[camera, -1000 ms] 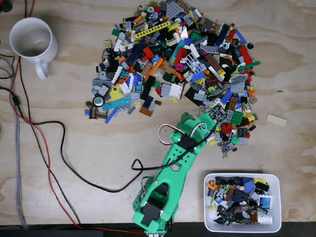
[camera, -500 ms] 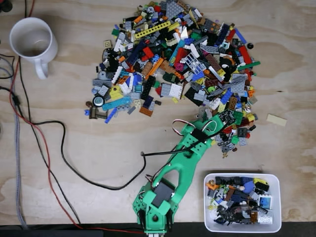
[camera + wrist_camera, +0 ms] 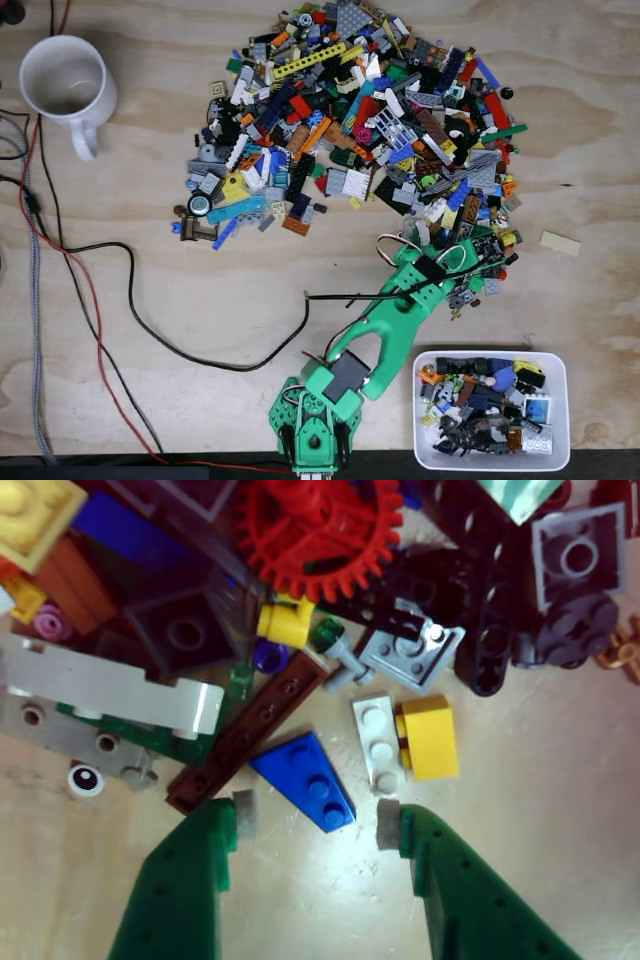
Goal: Find the closest Lego and put it in the bin.
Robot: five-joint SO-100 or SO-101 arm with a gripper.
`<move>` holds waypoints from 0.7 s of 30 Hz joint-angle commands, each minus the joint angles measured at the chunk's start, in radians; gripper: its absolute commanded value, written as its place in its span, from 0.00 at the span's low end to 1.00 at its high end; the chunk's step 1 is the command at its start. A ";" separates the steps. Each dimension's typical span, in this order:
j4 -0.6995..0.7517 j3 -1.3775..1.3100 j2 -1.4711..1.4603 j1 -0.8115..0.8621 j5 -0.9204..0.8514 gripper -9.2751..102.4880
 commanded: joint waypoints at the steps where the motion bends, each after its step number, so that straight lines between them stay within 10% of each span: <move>1: 0.008 -0.055 0.012 -0.017 0.017 0.23; 21: -0.049 -0.114 -0.166 -0.028 0.058 0.20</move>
